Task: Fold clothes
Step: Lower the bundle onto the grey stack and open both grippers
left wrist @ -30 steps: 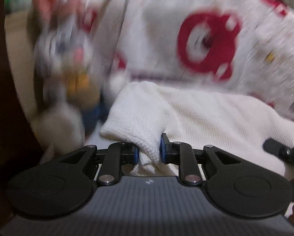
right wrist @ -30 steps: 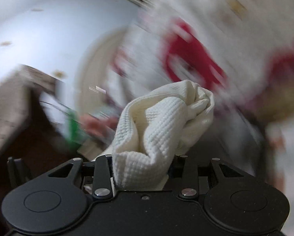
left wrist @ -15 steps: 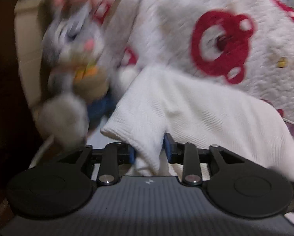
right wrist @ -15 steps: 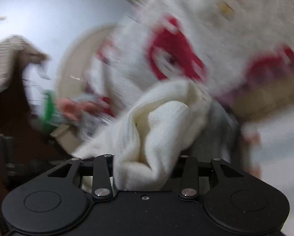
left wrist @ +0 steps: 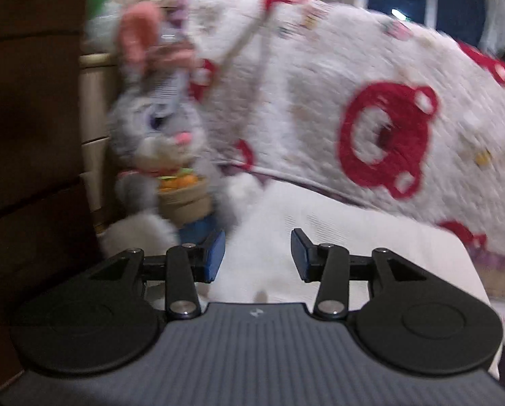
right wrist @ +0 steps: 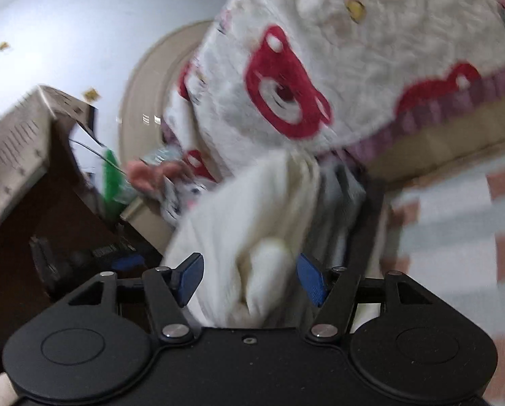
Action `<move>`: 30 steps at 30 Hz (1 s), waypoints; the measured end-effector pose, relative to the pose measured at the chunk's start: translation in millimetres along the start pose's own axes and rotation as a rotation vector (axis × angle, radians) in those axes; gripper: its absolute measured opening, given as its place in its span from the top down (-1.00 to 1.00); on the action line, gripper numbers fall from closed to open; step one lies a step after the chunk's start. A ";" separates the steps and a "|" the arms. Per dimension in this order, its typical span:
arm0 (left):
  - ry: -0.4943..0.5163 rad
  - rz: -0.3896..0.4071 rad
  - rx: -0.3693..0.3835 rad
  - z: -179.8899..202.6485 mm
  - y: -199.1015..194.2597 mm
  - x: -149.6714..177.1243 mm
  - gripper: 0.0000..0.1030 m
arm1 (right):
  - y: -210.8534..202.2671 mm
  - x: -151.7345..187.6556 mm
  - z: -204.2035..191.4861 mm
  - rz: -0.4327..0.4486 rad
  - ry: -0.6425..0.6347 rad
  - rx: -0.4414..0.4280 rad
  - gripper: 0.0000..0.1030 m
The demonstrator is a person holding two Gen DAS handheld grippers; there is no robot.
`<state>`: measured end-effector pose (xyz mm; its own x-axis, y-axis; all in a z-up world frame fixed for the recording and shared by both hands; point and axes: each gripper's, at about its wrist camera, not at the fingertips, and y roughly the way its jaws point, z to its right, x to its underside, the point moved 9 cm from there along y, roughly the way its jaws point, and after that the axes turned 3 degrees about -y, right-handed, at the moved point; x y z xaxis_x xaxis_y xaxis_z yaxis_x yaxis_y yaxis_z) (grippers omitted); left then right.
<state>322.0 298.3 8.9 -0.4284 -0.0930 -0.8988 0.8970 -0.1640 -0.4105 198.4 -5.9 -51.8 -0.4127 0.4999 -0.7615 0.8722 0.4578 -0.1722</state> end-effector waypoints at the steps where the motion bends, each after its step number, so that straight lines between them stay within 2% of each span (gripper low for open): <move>1: 0.037 -0.020 0.019 12.0 5.1 2.0 0.19 | 6.5 -12.4 0.3 -0.010 -0.019 -0.015 -0.30; 3: 0.091 -0.066 0.053 34.5 16.9 8.0 0.18 | 29.6 -38.9 0.9 -0.026 -0.050 -0.056 -0.31; 5: 0.113 -0.102 0.073 52.5 24.5 13.2 0.18 | 59.3 -56.0 6.5 -0.100 -0.012 -0.079 -0.31; 8: 0.133 -0.138 0.096 75.9 32.6 19.2 0.18 | 98.9 -58.6 16.8 -0.231 0.008 -0.041 -0.31; 10: 0.162 -0.132 0.109 87.2 33.8 19.2 0.17 | 121.3 -57.2 22.9 -0.297 -0.007 -0.008 -0.31; 11: 0.176 -0.131 0.112 91.8 35.2 19.2 0.13 | 128.5 -59.2 18.9 -0.306 -0.048 -0.039 -0.01; 12: 0.190 -0.135 0.107 93.8 38.7 19.4 0.12 | 134.4 -61.8 13.1 -0.307 -0.099 -0.082 0.23; 14: 0.215 -0.163 0.070 93.2 52.0 23.9 0.10 | 140.8 -70.9 6.5 -0.264 -0.188 -0.128 0.34; 16: 0.238 -0.202 0.019 89.6 68.6 31.0 0.09 | 149.3 -76.0 13.1 -0.229 -0.239 -0.120 0.35; 18: 0.274 -0.211 -0.007 86.9 80.4 39.1 0.06 | 158.6 -72.0 34.4 -0.228 -0.186 -0.083 0.36; 21: 0.305 -0.200 -0.023 90.4 84.3 44.1 0.06 | 162.2 -63.2 57.3 -0.221 -0.114 -0.077 0.35; 25: 0.318 -0.220 -0.034 93.9 87.0 43.5 0.05 | 143.0 -63.0 53.7 -0.177 -0.109 -0.112 0.32; 28: 0.303 -0.225 -0.043 93.1 87.8 42.3 0.05 | 127.4 -63.3 49.5 -0.142 -0.109 -0.140 0.18; 30: 0.293 -0.225 -0.049 90.9 88.3 42.3 0.05 | 117.0 -63.6 46.8 -0.119 -0.109 -0.159 0.27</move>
<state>373.2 190.6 -51.4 -0.5727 0.2262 -0.7879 0.7910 -0.1000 -0.6036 338.9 -18.6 -52.8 -0.4717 0.3573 -0.8061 0.7635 0.6229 -0.1706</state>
